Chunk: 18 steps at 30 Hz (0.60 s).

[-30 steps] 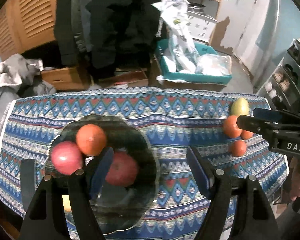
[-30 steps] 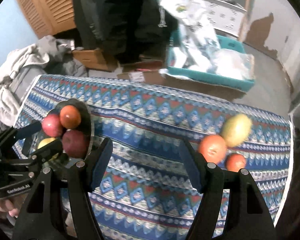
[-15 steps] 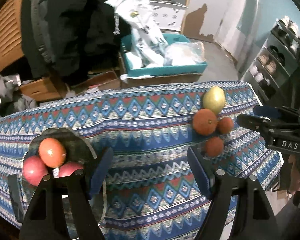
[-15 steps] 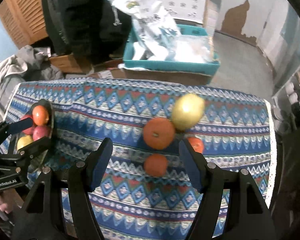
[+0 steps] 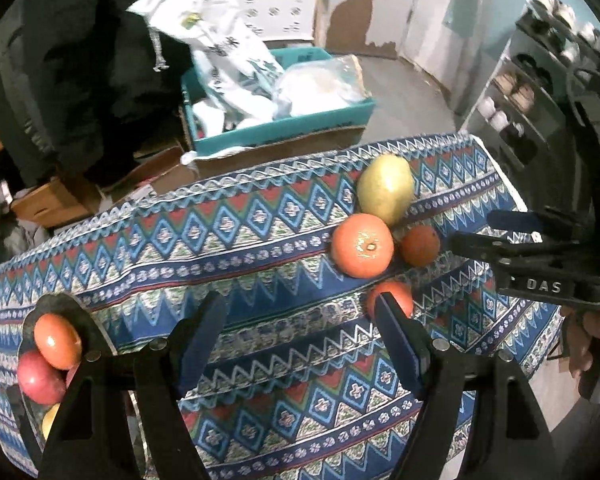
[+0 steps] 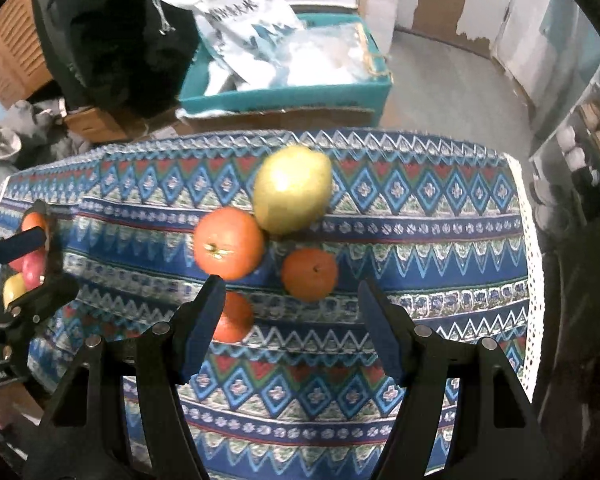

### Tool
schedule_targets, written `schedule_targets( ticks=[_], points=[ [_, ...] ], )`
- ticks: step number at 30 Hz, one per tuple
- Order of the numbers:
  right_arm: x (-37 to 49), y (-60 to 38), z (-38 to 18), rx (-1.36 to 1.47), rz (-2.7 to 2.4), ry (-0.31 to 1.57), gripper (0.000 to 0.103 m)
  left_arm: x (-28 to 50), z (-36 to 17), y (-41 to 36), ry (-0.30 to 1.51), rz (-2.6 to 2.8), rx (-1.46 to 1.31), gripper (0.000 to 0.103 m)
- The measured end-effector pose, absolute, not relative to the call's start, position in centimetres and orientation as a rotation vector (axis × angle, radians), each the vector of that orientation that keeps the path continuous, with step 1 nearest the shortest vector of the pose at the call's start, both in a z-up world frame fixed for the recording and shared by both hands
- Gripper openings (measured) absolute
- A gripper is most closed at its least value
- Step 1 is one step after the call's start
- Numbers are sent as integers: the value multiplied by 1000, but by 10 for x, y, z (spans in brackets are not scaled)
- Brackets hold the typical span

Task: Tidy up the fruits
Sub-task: 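Grasp an orange with the right tool while the left tool grasps another orange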

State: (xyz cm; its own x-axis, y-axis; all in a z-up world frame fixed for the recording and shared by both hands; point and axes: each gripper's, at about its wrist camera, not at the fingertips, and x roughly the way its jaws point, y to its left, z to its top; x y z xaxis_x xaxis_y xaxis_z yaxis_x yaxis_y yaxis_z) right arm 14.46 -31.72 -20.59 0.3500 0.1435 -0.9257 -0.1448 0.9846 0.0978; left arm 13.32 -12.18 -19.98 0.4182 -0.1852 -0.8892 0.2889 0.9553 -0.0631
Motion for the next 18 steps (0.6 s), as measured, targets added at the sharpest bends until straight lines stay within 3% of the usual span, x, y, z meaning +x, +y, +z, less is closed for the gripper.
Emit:
schedule_targets(
  ticks=[18],
  points=[
    [177,-336,-285,64,235,1331,71,167,-267,-146,1226,-352,114,78]
  ],
)
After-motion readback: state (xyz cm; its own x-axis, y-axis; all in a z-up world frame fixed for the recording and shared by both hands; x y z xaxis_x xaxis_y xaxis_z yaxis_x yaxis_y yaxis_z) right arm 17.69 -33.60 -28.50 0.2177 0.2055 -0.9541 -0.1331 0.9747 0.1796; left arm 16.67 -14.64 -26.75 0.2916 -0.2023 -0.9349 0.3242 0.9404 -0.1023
